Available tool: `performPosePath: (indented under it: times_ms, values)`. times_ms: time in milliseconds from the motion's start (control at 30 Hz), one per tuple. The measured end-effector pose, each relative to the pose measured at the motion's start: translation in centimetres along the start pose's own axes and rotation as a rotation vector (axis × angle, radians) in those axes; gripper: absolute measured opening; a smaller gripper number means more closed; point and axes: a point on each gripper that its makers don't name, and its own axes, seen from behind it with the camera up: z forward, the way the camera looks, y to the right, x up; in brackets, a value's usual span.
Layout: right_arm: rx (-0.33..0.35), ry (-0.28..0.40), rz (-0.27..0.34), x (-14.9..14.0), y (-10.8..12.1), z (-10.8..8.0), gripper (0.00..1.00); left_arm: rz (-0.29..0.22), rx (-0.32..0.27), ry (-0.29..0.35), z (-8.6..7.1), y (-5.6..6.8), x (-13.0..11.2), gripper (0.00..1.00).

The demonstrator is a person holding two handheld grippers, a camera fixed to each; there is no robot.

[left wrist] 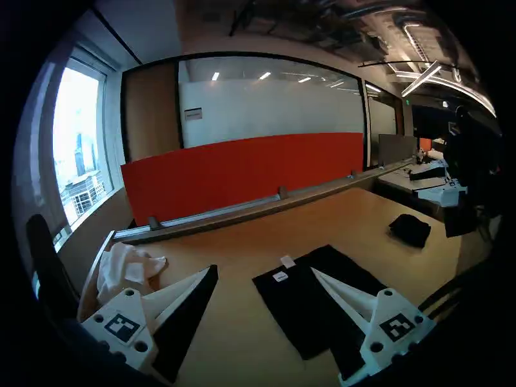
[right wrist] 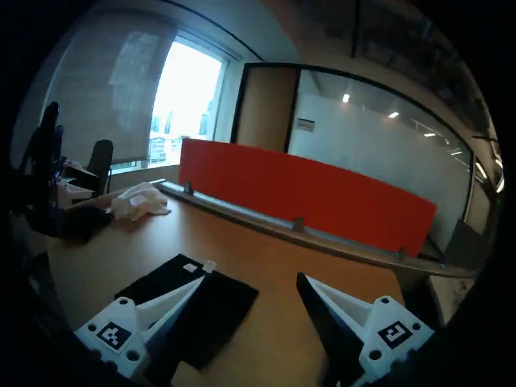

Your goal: Fold towel

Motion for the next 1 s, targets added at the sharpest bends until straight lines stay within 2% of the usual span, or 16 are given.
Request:
performPosePath:
  times_ms: [367, 1000]
  values:
    - [0.113, -0.094, -0.042, -3.3, -2.2, 0.8, 1.00, 0.038, -0.070, -0.074, 1.0, 2.0, -2.8, 0.96]
    - [0.197, -0.200, -0.062, -10.1, -5.2, 3.1, 1.00, 0.093, -0.142, -0.194, 2.9, 5.3, -10.2, 0.96]
